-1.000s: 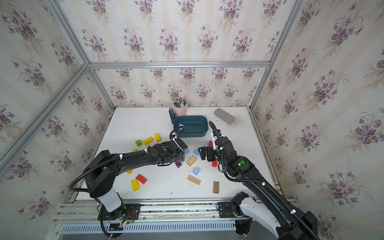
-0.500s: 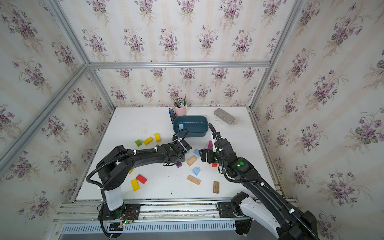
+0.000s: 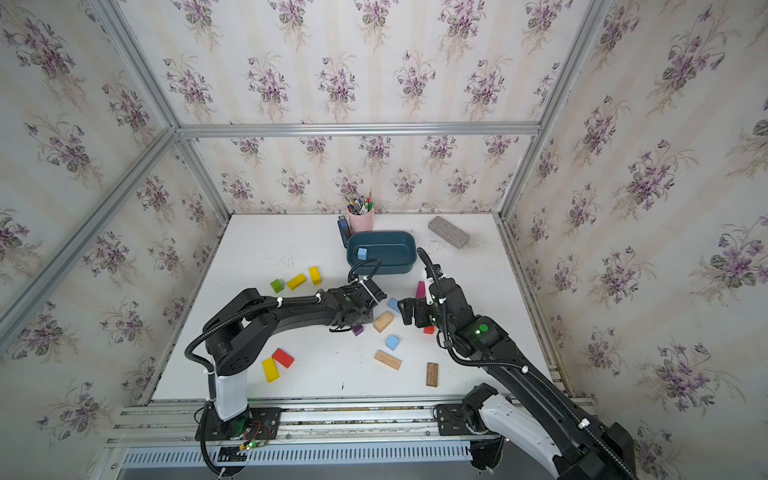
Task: Pick out the blue building blocks
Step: Pick up the building block from the center of the board, then place the building block in the storage box.
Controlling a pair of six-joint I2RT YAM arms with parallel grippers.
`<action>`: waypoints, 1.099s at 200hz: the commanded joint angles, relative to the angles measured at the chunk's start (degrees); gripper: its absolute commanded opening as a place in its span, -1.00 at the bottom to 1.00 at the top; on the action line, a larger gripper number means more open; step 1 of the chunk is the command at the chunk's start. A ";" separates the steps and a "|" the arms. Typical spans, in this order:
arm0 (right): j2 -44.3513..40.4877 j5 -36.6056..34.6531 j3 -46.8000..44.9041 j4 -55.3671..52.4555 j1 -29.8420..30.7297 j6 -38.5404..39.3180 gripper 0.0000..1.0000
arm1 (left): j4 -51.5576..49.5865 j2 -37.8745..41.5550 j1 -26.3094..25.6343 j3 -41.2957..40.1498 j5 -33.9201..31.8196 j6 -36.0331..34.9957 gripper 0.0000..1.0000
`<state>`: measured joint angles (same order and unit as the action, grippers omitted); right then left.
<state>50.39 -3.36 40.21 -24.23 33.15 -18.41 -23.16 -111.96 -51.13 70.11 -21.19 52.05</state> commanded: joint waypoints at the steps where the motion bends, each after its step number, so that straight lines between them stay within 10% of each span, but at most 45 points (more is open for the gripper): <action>1: -0.12 0.06 -0.16 1.20 0.08 -0.17 0.99 | 0.13 0.46 0.00 -0.06 -1.09 0.73 -0.53; 113: -1.41 -0.83 -0.07 0.86 0.07 -0.55 1.00 | -0.47 8.58 2.67 8.78 -1.66 -8.72 -0.84; 220: -3.00 -2.44 0.31 -1.08 0.03 -1.68 1.00 | -7.78 -13.53 10.10 41.39 0.78 -18.84 -0.82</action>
<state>47.64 -4.51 39.94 -24.71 33.15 -19.53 -27.77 -121.36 -42.33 106.78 -21.12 35.99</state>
